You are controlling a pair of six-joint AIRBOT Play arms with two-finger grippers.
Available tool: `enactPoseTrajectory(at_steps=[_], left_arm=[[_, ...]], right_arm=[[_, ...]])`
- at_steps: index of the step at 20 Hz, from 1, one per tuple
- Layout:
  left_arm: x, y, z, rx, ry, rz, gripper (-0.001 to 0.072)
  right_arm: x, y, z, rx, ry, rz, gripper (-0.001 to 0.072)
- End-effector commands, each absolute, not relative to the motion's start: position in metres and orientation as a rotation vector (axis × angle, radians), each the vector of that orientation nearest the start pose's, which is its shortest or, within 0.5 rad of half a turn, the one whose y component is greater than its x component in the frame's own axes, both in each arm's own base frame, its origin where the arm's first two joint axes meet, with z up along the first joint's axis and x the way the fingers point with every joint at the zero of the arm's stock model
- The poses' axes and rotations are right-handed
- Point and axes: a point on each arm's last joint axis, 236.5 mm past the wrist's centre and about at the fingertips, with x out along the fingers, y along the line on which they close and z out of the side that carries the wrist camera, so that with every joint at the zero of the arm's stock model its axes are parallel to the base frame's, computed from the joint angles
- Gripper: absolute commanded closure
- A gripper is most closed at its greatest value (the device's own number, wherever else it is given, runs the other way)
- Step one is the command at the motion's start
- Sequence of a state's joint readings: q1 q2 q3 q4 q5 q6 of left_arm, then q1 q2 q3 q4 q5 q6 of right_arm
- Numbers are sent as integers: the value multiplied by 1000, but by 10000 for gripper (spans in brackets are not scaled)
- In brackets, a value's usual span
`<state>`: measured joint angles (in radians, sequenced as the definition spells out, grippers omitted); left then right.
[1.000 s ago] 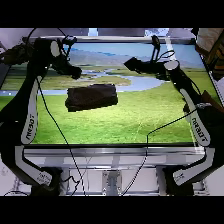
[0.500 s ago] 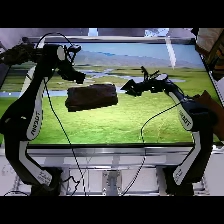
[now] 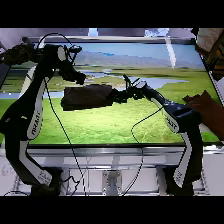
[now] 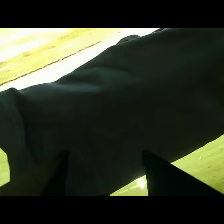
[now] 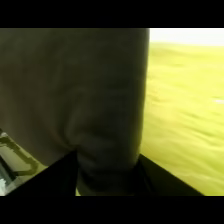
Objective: Fold the shirts.
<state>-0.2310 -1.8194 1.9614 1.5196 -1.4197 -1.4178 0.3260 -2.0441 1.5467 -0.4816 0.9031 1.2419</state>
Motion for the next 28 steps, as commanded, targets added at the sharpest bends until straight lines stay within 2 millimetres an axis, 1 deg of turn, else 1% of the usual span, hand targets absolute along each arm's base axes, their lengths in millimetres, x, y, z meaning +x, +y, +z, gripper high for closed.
enactPoseTrajectory(at_steps=[1,2,3,4,6,7,8,9,10,11,12,14,15,16,17,18,19,20,21,22,24,25,26,27,28], left_arm=[[499,-130,32,238,1259,-336,186],[499,-130,32,238,1259,-336,186],[499,-130,32,238,1259,-336,186],[499,-130,32,239,1259,-337,185],[499,-130,32,241,1259,-338,185],[499,-130,32,241,1259,-338,185],[499,-130,32,241,1259,-338,185],[499,-130,32,242,1259,-338,185],[499,-130,32,242,1259,-338,186],[500,-130,32,242,1258,-338,186],[499,-130,32,242,1259,-338,185],[499,-130,32,242,1259,-338,185],[500,-130,32,242,1258,-338,185],[500,-130,32,242,1258,-338,185],[500,-130,32,242,1257,-338,185],[500,-130,32,242,1258,-338,185],[500,-130,32,242,1257,-338,185],[500,-130,32,242,1257,-338,185],[500,-130,32,242,1257,-338,185],[501,-130,32,241,1254,-337,185],[502,-130,33,241,1248,-337,186],[502,-130,33,240,1247,-337,186],[502,-130,33,240,1247,-337,203],[502,-130,33,240,1246,-337,212],[502,-130,33,240,1246,-337,212]], right_arm=[[476,343,-113,610,1222,682,432],[477,342,-113,595,1209,688,525],[478,342,-111,573,1194,702,660],[480,342,-108,545,1177,728,682],[489,343,-89,465,1108,792,683],[498,341,-73,417,1061,806,683],[510,334,-57,350,1009,803,683],[525,321,-39,258,951,785,683],[538,305,-21,195,916,740,684],[555,280,-1,151,885,657,683],[571,248,21,106,850,562,683],[592,181,65,22,785,389,683],[596,144,88,-7,766,302,684],[595,106,108,-37,762,222,683],[589,68,123,-75,771,147,683],[579,34,132,-105,797,79,683],[566,-1,137,-127,840,10,683],[548,-37,138,-144,905,-68,683],[527,-71,135,-155,980,-146,683],[500,-106,130,-161,1074,-232,683],[442,-165,120,-154,1274,-401,683],[414,-189,117,-124,1359,-477,683],[389,-206,115,-82,1428,-526,683],[364,-218,112,-35,1503,-550,683],[344,-228,110,11,1557,-577,683]])
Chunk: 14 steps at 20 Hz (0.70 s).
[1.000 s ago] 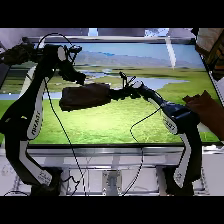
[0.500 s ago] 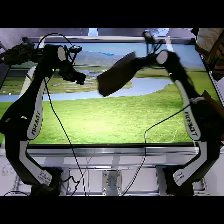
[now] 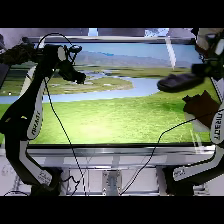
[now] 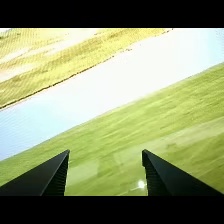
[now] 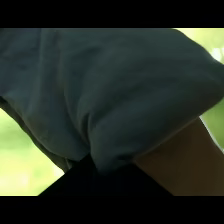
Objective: Fold the shirts.
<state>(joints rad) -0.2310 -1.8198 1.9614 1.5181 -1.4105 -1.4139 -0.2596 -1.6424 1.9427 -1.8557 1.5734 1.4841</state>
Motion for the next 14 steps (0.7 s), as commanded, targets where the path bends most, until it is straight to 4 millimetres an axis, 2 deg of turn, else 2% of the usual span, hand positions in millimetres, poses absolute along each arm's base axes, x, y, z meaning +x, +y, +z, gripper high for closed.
enactPoseTrajectory(at_steps=[1,6,9,10,13,14], left_arm=[[502,-130,33,240,1246,-337,212],[501,-130,32,240,1250,-337,212],[502,-130,33,239,1245,-337,213],[503,-131,33,239,1243,-337,213],[503,-131,33,239,1242,-337,214],[503,-131,33,239,1243,-337,216]], right_arm=[[331,-239,110,64,1573,-614,683],[281,-292,119,197,1558,-754,683],[241,-323,123,319,1534,-842,683],[230,-330,121,378,1517,-849,683],[214,-339,114,560,1440,-793,676],[204,-345,114,594,1428,-808,602]])
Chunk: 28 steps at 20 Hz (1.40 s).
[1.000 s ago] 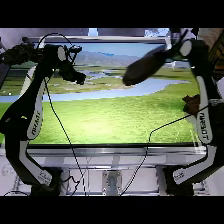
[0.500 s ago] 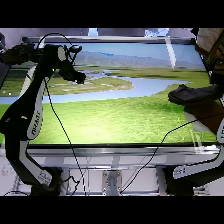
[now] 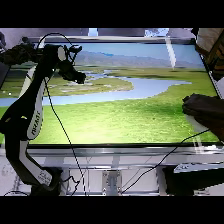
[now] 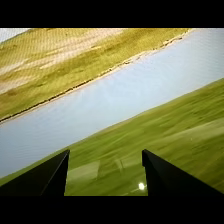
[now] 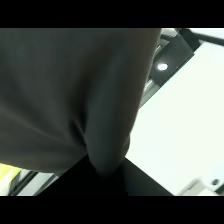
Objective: Fold the shirts.
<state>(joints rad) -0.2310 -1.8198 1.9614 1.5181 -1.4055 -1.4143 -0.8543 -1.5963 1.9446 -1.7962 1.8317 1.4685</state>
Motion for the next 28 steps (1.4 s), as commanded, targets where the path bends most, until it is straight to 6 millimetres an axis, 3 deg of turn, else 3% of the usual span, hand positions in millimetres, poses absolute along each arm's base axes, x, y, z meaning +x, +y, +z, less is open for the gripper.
enactPoseTrajectory(at_steps=[1,2,6,8,10,12,13,14,15,17,18,20,28], left_arm=[[503,-131,33,239,1243,-337,222],[503,-131,33,239,1243,-337,222],[503,-131,33,237,1243,-338,222],[503,-132,33,235,1243,-339,222],[503,-132,33,235,1243,-339,222],[503,-132,33,236,1243,-339,221],[503,-132,33,236,1243,-339,222],[502,-131,33,236,1245,-339,222],[503,-132,33,236,1243,-339,222],[503,-132,33,236,1244,-339,221],[503,-132,33,236,1244,-339,222],[503,-132,33,236,1244,-339,221],[503,-132,33,236,1244,-339,222]], right_arm=[[192,-352,114,622,1420,-838,442],[181,-358,114,649,1411,-863,351],[152,-370,115,749,1360,-914,342],[148,-372,114,794,1336,-938,342],[172,-366,115,831,1264,-843,343],[229,-345,126,845,1137,-596,350],[256,-333,135,839,1075,-487,405],[281,-321,143,836,1030,-406,405],[299,-308,147,823,1017,-350,448],[328,-278,150,773,1032,-250,659],[342,-262,150,746,1051,-208,682],[361,-237,147,685,1085,-163,682],[388,-207,138,539,1147,-157,681]])
